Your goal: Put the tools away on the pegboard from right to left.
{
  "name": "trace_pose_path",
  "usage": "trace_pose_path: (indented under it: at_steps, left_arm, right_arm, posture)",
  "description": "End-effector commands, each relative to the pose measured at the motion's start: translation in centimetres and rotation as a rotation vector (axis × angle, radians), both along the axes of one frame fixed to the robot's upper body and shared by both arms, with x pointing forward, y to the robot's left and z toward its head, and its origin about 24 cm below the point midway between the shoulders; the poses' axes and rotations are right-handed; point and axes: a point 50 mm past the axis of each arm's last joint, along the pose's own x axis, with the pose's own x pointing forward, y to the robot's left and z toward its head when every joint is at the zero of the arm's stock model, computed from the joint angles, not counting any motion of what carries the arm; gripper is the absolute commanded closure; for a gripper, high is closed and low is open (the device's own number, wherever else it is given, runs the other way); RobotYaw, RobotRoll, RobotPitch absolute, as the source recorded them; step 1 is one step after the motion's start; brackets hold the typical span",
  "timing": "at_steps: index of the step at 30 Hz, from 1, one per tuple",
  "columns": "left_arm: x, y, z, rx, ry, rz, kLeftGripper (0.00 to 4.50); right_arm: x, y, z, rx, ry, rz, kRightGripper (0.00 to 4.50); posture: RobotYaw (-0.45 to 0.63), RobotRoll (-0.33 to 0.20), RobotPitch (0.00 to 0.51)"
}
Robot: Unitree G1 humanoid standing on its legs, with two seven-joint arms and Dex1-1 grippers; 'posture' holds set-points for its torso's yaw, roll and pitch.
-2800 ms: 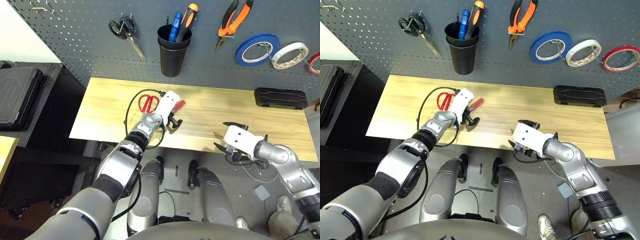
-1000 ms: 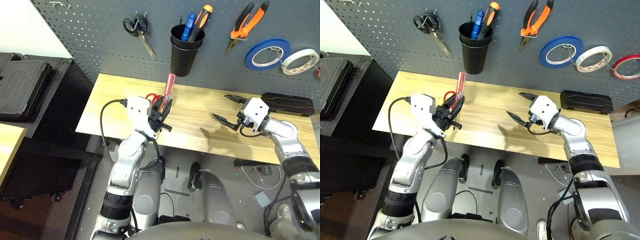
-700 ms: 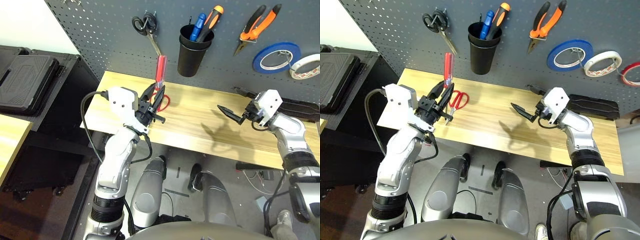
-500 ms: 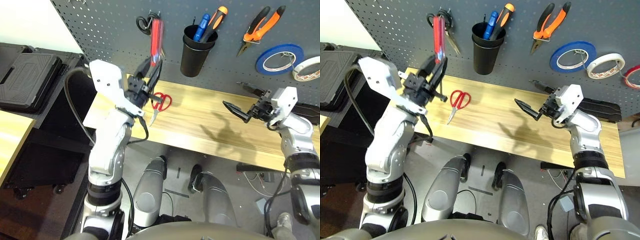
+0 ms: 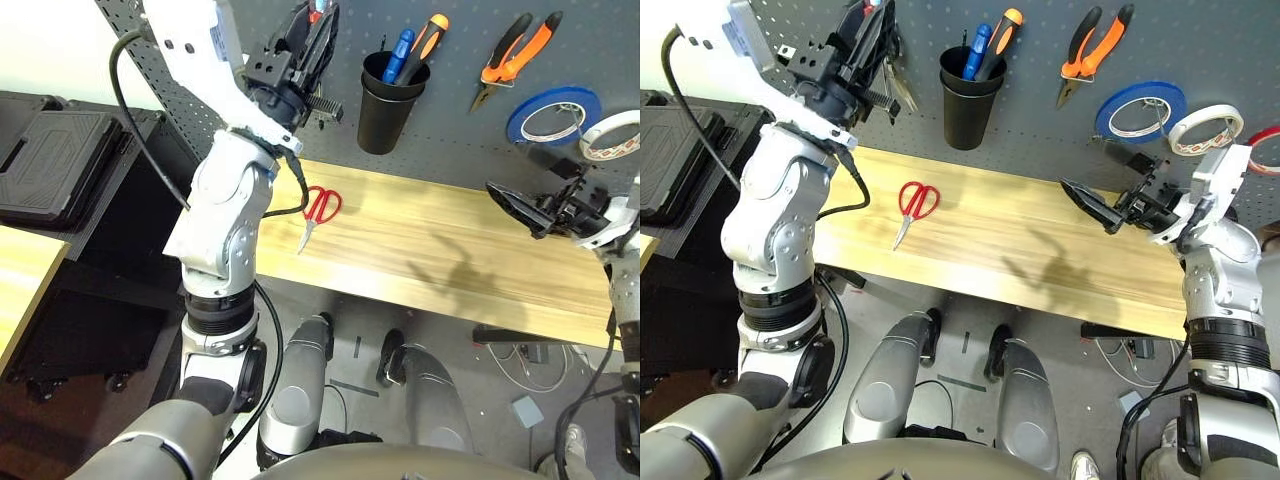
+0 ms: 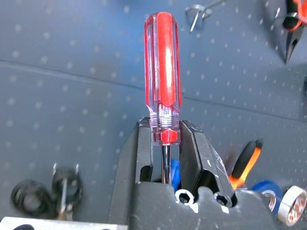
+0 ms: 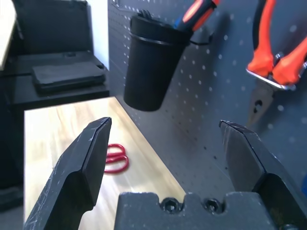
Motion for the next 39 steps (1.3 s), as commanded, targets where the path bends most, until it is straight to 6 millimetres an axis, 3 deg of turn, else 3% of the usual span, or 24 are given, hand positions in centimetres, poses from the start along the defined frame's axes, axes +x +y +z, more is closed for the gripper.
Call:
trace_pose_path:
  at_steps: [1,10,15,22,39]
  left_arm:
    - [0.1,-0.2,0.8,0.004,-0.044,-0.017,3.7]
    - [1.6,0.3,3.5,-0.039,-0.076,-0.009,3.7]
    - [2.9,-0.8,4.4,-0.077,-0.072,-0.019,3.7]
    - [4.4,-3.1,3.3,-0.077,-0.031,-0.054,3.7]
    - [6.2,-5.0,-1.3,0.065,0.026,-0.017,3.7]
  right_arm:
    - [-0.7,-0.7,0.9,0.019,-0.012,-0.012,0.0]
    - [-0.9,0.3,1.4,0.058,-0.025,-0.021,0.0]
    - [-0.8,0.6,1.1,0.064,-0.027,-0.034,0.0]
    - [-0.8,1.1,0.8,0.07,-0.042,-0.057,0.0]
    - [-1.3,1.5,0.4,0.06,-0.061,-0.091,0.0]
  posture:
    - [0.19,0.0,0.221]
    - [0.17,0.0,0.222]
    - [0.16,0.0,0.223]
    - [0.14,0.0,0.226]
    - [0.12,0.0,0.222]
